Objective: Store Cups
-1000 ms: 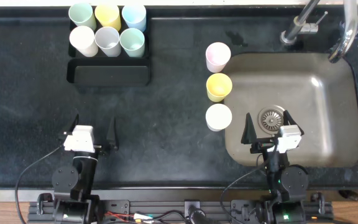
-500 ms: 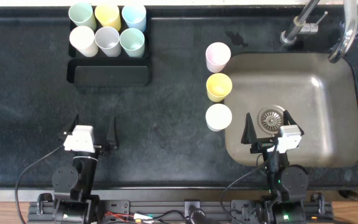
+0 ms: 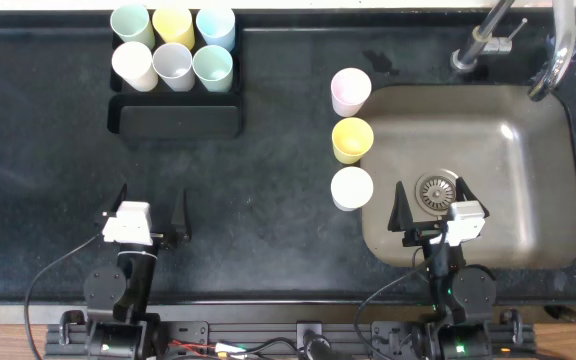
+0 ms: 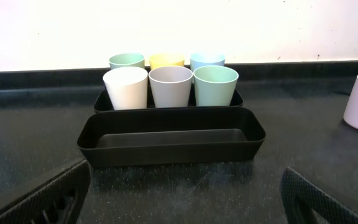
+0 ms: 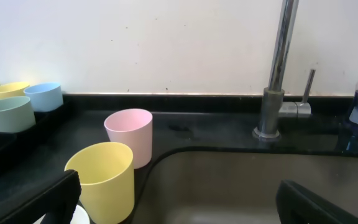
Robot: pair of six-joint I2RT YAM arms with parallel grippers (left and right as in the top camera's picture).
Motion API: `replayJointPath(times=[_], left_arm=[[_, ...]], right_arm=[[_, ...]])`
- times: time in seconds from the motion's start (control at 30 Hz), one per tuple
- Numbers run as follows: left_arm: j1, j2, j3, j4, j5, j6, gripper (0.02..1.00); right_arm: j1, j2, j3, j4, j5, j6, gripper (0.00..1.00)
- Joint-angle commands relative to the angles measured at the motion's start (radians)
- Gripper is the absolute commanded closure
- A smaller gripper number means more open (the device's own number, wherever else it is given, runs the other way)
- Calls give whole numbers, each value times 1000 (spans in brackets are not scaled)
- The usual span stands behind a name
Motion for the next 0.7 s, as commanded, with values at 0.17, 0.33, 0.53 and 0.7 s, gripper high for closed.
replayJointPath(times=[0.17,0.33,0.53,0.7], left_arm=[[6,-10,-1,-4,9,-7,20],[6,-10,-1,-4,8,-7,18],[6,-10,-1,1,8,-7,18],[6,-10,-1,-3,5,-7,18]], right_arm=[[3,-10,-14,5,-3,-3,5],[3,-10,-13,5,-3,-3,3],[3,-10,-14,5,-3,-3,5],[3,-10,-13,5,-3,-3,7]])
